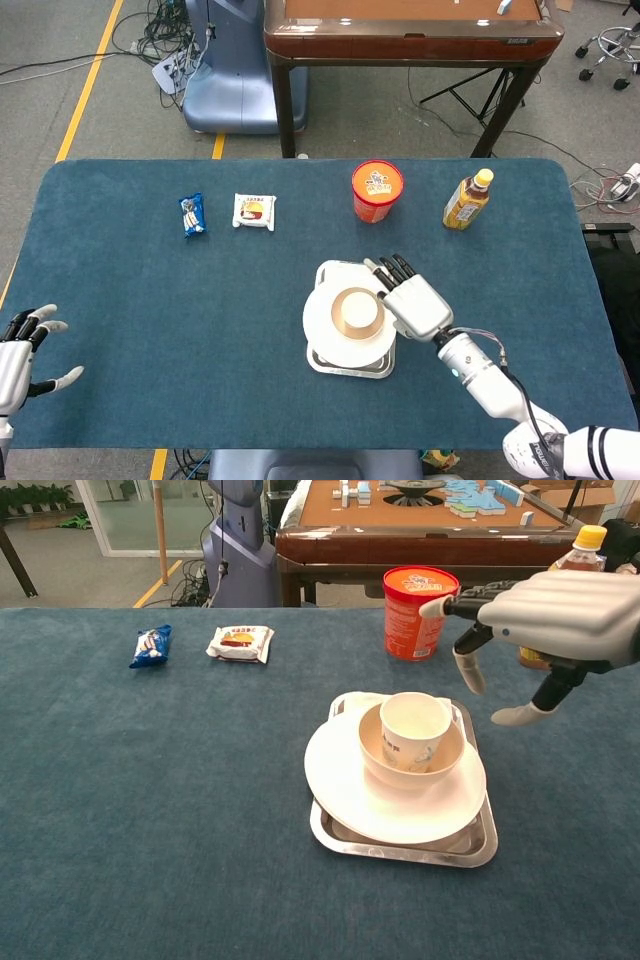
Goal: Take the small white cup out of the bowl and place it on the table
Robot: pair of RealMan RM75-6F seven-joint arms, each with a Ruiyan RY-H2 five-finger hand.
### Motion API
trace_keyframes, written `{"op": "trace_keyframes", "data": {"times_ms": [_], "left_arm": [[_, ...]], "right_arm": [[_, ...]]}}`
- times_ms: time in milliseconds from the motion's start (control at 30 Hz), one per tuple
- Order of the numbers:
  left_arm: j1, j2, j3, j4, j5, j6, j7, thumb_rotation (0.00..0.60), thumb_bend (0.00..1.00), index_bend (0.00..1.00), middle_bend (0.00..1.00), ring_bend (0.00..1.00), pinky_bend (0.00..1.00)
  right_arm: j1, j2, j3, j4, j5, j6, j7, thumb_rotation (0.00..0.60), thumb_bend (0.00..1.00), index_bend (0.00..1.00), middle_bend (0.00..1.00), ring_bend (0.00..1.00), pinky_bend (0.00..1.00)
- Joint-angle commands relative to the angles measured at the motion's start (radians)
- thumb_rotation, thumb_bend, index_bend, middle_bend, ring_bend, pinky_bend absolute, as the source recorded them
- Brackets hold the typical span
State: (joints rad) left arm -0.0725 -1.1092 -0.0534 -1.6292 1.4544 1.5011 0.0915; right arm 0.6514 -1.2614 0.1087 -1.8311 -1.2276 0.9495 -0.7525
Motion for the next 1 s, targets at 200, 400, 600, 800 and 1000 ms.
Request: {"op": "trace_keyframes", "data": {"times_ms": [200,400,600,800,1000], "left_arm": [[0.001,0.004,-0.003,-0.002,-0.005,-0.002,-0.006,0.6,0.03,0.36,0.21,0.14,0.43],[0.003,0.01,-0.005,-0.004,-0.009,-0.001,-0.014,0.6,0.03,0.36,0.21,0.15,0.43],[0.005,0.016,-0.008,-0.006,-0.012,0.003,-0.025,0.6,0.03,0.36,0.21,0.15,0.43],[0.007,0.02,-0.008,-0.008,-0.008,0.006,-0.031,0.6,0.03,0.36,0.21,0.15,0.43],[0.008,0.022,-0.009,-0.01,-0.008,0.007,-0.032,0.6,0.03,0.36,0.21,0.15,0.43]], "right_arm": [[0.033,-0.043,-0.009,0.016,0.039,0.004,-0.038,0.6,0.3,0.47,0.0,0.0,0.01],[0.06,-0.082,-0.013,0.037,0.061,0.007,-0.068,0.6,0.3,0.47,0.0,0.0,0.01],[0.079,-0.112,-0.021,0.054,0.079,0.011,-0.084,0.6,0.3,0.47,0.0,0.0,0.01],[0.091,-0.129,-0.032,0.067,0.093,0.017,-0.093,0.6,0.3,0.47,0.0,0.0,0.01],[0.101,-0.142,-0.042,0.079,0.103,0.019,-0.092,0.6,0.32,0.47,0.0,0.0,0.01]]}}
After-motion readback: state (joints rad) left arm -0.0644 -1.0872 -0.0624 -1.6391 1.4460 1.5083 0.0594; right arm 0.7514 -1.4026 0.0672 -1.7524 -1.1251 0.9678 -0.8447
